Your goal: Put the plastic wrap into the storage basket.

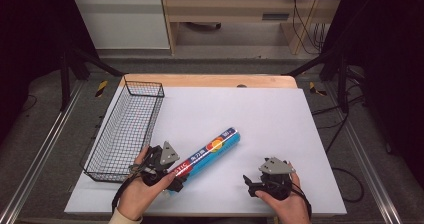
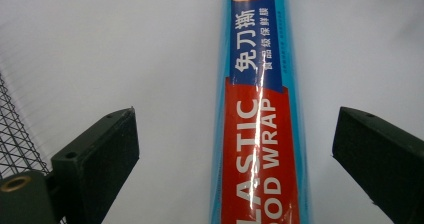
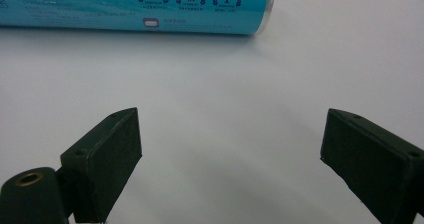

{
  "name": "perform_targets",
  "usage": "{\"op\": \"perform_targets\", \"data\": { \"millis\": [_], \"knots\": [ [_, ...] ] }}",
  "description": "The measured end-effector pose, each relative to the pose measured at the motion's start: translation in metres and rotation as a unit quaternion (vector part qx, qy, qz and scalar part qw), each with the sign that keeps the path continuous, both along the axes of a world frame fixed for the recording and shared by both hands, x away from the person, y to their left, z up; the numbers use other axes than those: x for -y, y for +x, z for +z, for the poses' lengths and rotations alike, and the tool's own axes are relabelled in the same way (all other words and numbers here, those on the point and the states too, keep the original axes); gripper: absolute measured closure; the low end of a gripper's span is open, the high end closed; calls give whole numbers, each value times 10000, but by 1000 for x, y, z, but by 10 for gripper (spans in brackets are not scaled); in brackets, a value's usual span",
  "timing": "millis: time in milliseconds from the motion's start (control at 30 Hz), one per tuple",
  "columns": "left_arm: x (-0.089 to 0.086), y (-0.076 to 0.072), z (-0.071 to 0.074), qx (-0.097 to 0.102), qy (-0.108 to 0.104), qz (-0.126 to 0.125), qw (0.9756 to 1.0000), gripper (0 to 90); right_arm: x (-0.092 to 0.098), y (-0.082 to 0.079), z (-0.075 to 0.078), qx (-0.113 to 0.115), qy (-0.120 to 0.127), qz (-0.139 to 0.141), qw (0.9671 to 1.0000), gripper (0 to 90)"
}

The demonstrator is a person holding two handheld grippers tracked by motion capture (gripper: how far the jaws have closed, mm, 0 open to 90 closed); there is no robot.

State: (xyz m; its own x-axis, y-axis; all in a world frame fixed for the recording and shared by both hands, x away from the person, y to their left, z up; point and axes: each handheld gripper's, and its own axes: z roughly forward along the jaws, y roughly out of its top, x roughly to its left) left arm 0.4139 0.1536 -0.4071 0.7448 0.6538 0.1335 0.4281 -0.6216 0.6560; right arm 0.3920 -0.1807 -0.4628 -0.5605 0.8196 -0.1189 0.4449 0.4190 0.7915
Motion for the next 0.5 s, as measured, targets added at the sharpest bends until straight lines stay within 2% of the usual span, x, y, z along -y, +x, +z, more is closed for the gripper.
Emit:
{"op": "perform_targets", "data": {
  "millis": [167,300,333,367,433,467,500],
  "knots": [
    [5,1,0,-133,107,-258,9995,41,1,-1,-1,30,-65,3,10000,96],
    [13,6,-2,-229,366,-383,9983,45,1,-1,-2,24,-86,14,10000,92],
    [16,8,-1,-276,530,-439,9972,48,1,-1,-2,27,-81,21,10000,91],
    [18,9,-1,-311,603,-447,9967,48,0,-2,-2,19,-48,30,10000,89],
    [23,14,0,-439,850,-545,9939,49,1,-2,-1,63,-39,50,10000,89],
    [23,14,0,-439,850,-545,9939,49,1,-3,-1,75,-28,66,9999,89],
    [28,18,2,-558,1100,-587,9906,50,1,-3,-1,63,-29,59,10000,89]
  ]
}}
